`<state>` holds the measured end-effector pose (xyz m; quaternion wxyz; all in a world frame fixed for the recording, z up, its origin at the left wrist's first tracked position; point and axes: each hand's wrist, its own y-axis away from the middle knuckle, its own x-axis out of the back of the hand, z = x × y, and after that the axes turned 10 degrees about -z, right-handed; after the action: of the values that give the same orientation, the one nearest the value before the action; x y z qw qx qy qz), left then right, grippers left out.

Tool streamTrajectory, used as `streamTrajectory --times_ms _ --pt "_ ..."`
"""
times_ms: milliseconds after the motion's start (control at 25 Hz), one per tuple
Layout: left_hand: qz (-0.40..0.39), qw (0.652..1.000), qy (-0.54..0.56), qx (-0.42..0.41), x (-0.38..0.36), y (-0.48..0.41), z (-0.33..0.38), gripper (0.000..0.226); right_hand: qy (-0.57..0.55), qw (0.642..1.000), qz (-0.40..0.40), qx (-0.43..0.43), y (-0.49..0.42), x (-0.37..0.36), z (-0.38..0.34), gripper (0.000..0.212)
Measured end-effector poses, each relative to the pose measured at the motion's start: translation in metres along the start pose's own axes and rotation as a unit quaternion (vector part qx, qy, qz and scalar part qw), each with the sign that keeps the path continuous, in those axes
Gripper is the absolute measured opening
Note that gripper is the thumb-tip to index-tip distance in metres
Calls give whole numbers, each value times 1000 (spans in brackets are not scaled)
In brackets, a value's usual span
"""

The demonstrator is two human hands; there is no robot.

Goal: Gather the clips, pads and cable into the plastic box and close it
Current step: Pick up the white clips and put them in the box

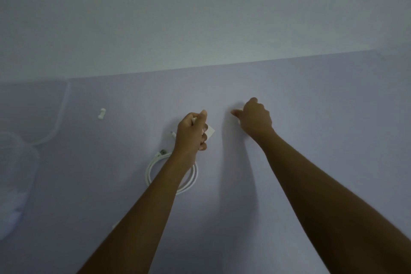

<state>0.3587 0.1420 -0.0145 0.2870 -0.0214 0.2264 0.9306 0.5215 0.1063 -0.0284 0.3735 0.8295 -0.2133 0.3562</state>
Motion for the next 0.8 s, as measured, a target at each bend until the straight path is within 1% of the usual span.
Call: streamTrajectory --times_ms 80,160,200,240,280,320,360,400,440,480,560,600,680,720,800 --pt "32 999 -15 16 14 0 3 35 48 999 -8 -18 -1 -5 -1 44" --pt "65 996 -39 35 27 1 7 36 38 999 -24 -10 -1 -8 -2 33" --pt "84 995 -49 38 37 0 8 35 -12 999 -49 6 -1 -10 -5 29" --pt "100 993 -55 33 46 -1 9 35 -109 990 -84 23 0 -13 -8 31" --pt "113 992 -60 22 56 -2 9 36 -239 962 -127 31 3 -17 -11 34" --pt "122 990 -65 7 67 -3 10 35 -372 911 -177 29 8 -22 -17 35" --pt "127 989 -76 -5 79 -4 10 34 -480 849 -222 21 13 -27 -23 34" --pt "128 987 -97 -9 90 -4 10 33 -554 791 -260 18 17 -33 -28 34" --pt "129 984 -124 -6 104 -4 10 33 -600 746 -288 21 21 -41 -36 36" --pt "129 981 -149 1 118 -5 10 32 -629 713 -308 27 25 -48 -45 38" --pt "138 967 -215 6 148 -7 9 31 -658 672 -337 39 31 -62 -63 42" --pt "162 945 -286 0 164 -9 8 32 -664 660 -348 46 34 -69 -72 43" --pt "229 871 -436 -5 194 -11 10 39 -667 648 -362 60 39 -80 -89 42" --pt "257 841 -477 -6 207 -12 13 42 -666 647 -365 65 41 -85 -97 42" --pt "281 807 -519 -2 226 -15 20 46 -660 653 -365 69 43 -93 -110 40"
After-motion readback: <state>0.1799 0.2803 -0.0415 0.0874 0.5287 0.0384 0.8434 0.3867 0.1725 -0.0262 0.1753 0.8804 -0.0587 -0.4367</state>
